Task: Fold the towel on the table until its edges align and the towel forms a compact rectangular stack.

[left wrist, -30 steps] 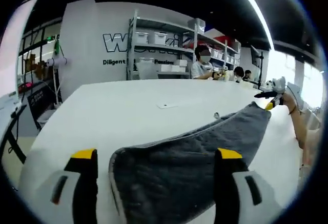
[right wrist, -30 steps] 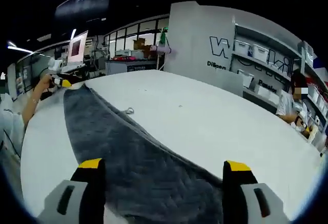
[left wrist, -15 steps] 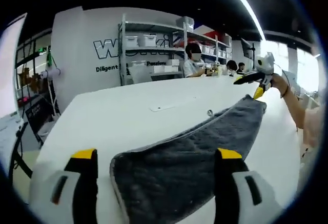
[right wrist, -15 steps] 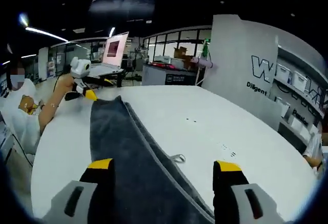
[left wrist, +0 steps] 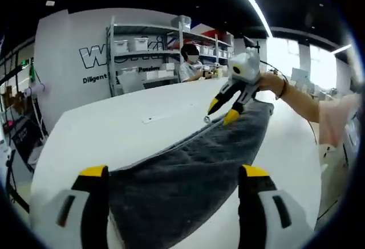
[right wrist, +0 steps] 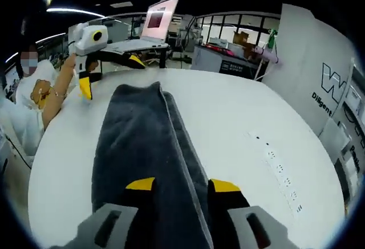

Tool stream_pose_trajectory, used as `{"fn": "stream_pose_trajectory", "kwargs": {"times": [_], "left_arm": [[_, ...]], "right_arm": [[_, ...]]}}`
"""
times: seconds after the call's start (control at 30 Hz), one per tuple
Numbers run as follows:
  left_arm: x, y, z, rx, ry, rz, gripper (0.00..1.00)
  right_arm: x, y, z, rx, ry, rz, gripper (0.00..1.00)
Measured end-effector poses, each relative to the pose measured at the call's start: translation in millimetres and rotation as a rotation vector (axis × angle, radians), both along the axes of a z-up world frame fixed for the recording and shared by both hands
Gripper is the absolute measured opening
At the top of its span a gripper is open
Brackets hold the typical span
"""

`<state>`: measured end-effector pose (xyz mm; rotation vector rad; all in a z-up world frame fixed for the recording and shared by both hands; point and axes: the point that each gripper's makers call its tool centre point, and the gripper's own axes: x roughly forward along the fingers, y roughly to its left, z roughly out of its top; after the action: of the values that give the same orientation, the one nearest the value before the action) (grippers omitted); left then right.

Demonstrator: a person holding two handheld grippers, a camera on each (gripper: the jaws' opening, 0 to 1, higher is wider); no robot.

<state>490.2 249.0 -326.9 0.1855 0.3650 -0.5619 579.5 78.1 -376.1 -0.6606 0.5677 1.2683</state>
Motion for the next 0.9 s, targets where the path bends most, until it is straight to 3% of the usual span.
{"fn": "stream_pose_trajectory", "kwargs": {"times": [0.07, 0.23, 0.3, 0.37, 0.63, 0.9], "left_arm": [[-6.9, -11.3, -2.0, -0.018, 0.016, -0.055, 0.99], [-11.2, -21.6, -5.5, 0.003, 0.019, -0.089, 0.99], [-13.3, -22.8, -8.2, 0.014, 0.027, -0.092, 0.99], [-12.7, -20.3, -9.1, 0.026, 0.027, -0.083, 0.99], [-12.7, -17.5, -6.3, 0.029, 0.020, -0.075, 0.99], [-14.2, -19.6, -8.4, 0.033, 0.025, -0.081, 0.99]], "right_arm": [[4.3, 4.3, -7.6, -0.013, 0.013, 0.002, 0.32], [12.3, 5.1, -28.2, -0.077, 0.060, -0.001, 0.24], [10.9, 4.9, -32.8, -0.090, 0.076, 0.007, 0.17], [6.5, 6.1, -34.2, -0.084, 0.103, 0.024, 0.05], [4.7, 5.2, -26.7, -0.067, 0.079, 0.034, 0.02], [22.6, 9.3, -18.2, -0.060, 0.007, 0.006, 0.02]]}}
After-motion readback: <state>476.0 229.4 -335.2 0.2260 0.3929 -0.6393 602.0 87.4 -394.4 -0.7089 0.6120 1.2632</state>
